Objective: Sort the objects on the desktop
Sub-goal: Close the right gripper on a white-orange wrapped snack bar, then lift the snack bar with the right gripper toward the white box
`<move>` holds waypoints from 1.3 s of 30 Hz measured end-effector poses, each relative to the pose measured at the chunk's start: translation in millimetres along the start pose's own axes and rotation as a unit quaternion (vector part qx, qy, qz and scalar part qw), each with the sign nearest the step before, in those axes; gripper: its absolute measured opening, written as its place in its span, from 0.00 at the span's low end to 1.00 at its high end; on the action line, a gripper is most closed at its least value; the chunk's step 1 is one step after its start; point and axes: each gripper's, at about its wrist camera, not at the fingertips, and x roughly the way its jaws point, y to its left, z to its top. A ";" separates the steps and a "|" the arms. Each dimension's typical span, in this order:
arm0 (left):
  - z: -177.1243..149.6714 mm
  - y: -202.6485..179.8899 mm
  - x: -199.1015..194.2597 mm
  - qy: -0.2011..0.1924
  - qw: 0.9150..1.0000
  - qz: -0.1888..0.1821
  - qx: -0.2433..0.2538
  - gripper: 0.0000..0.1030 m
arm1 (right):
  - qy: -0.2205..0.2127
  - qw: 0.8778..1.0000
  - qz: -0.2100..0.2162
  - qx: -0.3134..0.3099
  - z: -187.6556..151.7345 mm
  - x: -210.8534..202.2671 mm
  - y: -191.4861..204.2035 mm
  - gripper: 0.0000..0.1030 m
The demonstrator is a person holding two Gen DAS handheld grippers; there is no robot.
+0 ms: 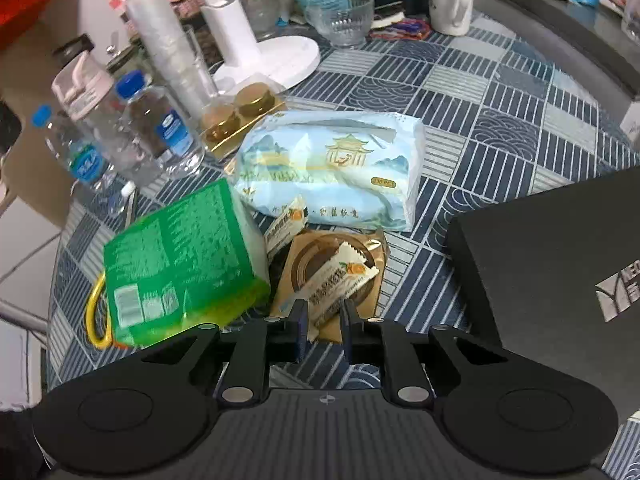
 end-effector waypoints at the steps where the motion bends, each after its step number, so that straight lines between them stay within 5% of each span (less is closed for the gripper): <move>1: 0.7 0.1 0.8 0.000 1.000 -0.001 -0.001 1.00 | 0.000 1.000 0.002 0.005 1.1 2.2 -0.7 0.22; 25: -4.8 -0.7 10.5 0.005 1.000 0.003 0.010 1.00 | -0.035 0.997 -0.044 0.049 11.7 35.7 17.3 0.47; 39: -3.6 1.0 11.3 0.006 1.000 -0.004 0.006 1.00 | -0.059 0.995 -0.080 -0.011 5.4 30.2 17.5 0.24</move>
